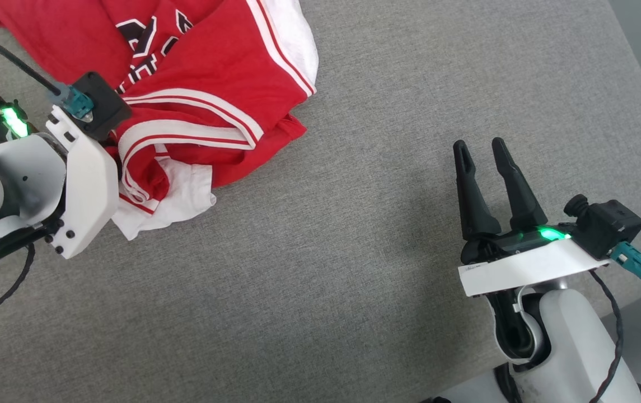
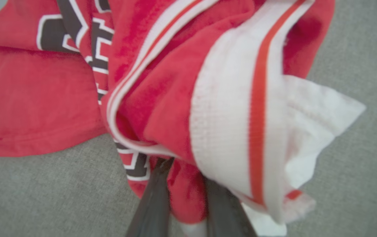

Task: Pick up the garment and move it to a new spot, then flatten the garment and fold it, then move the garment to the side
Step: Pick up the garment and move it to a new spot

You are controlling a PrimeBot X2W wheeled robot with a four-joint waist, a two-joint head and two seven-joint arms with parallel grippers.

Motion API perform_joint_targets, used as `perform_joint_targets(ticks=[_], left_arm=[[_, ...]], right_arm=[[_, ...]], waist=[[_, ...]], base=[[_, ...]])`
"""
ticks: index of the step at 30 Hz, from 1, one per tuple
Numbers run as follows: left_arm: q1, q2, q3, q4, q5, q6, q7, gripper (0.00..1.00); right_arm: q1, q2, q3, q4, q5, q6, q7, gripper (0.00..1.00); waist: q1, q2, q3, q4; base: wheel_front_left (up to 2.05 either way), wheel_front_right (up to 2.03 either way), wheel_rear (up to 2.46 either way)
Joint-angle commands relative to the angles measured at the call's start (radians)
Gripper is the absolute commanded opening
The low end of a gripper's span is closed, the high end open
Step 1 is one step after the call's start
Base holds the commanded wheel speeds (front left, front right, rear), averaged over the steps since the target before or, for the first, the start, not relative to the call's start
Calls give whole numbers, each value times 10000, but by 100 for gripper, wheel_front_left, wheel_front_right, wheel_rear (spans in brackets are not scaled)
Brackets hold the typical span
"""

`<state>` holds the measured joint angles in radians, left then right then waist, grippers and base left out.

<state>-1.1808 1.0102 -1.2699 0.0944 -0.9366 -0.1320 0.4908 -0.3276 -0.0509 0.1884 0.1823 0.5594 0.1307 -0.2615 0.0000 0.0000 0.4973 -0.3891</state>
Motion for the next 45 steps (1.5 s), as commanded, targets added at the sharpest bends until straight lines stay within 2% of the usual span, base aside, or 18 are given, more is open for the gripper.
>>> perform_joint_targets(ticks=[1, 2, 3, 4, 5, 6, 11, 18, 21, 24, 27, 30, 35, 39, 43, 45], left_arm=[[448, -87, -192, 238, 139, 25, -44, 0], [504, -120, -195, 299, 179, 26, -181, 0], [530, -160, -199, 367, 180, 26, -323, 13], [558, -193, -199, 408, 211, 25, -456, 36], [593, -211, -194, 416, 223, 25, -601, 82], [573, -227, -182, 465, 174, 25, -832, 100], [390, -468, -101, 727, -312, 25, -2412, 100], [1220, -828, -64, 1618, -1539, 25, -5615, 100], [2042, -1226, 118, 2497, -2148, 23, -7075, 100], [3016, -1724, 584, 3306, -2427, 23, -7531, 100], [4067, -2341, 2273, 3716, -2205, 120, -7568, 100], [5698, -3107, 4200, 3838, -1372, 166, -7553, 100], [8123, -4510, 7636, 3462, 489, 275, -7555, 100], [9822, -5534, 10140, 2567, 2508, 402, -7558, 100], [11146, -6449, 11950, 1595, 4127, 267, -7559, 100], [11403, -6657, 12244, 1416, 4454, 215, -7559, 100]], right_arm=[[-53, 0, -33, -35, -108, 1, -52, 100], [-40, 0, -76, -27, -159, 1, -54, 100], [-13, 0, -122, -15, -219, 1, -52, 100], [24, 0, -165, 4, -286, 1, -52, 100], [55, -2, -206, 21, -349, 1, -52, 100], [77, -2, -251, 49, -428, 1, -54, 100], [115, -3, -484, 262, -1013, 1, -52, 100], [223, -5, -942, 666, -2071, 1, -52, 100], [327, -6, -1214, 809, -2463, 1, -54, 100], [459, -5, -1518, 923, -2775, 1, -54, 100], [622, -5, -1789, 999, -2981, 1, -52, 100], [886, 0, -2116, 1030, -3200, 1, -54, 100], [1402, -2, -2686, 1074, -3426, -1, -52, 100], [1724, -5, -2954, 1077, -3504, 1, -54, 100], [1963, -3, -3239, 963, -3536, 1, -52, 100], [2021, 0, -3289, 930, -3549, 1, -52, 100]], waist=[[0, 0, 1, 16], [0, 0, -12, 43], [0, 0, -49, 88], [0, 0, -101, 145], [0, 0, -162, 213], [0, 0, -243, 299], [0, 0, -749, 927], [0, 0, -1669, 2049], [0, 0, -2041, 2528], [0, 0, -2352, 2970], [0, 0, -2569, 3339], [0, 0, -2836, 3705], [0, 0, -3237, 4206], [0, 0, -3461, 4364], [0, 0, -3624, 4420], [0, 0, -3656, 4417]], base=[[0, 0, 0], [0, 0, 0], [0, 0, 0], [0, 0, 0], [0, 0, 0], [0, 0, 0], [0, 0, 0], [0, 0, 0], [0, 0, 0], [0, 0, 0], [0, 0, 0], [0, 0, 0], [0, 0, 0], [0, 0, 0], [0, 0, 0], [0, 0, 0]])
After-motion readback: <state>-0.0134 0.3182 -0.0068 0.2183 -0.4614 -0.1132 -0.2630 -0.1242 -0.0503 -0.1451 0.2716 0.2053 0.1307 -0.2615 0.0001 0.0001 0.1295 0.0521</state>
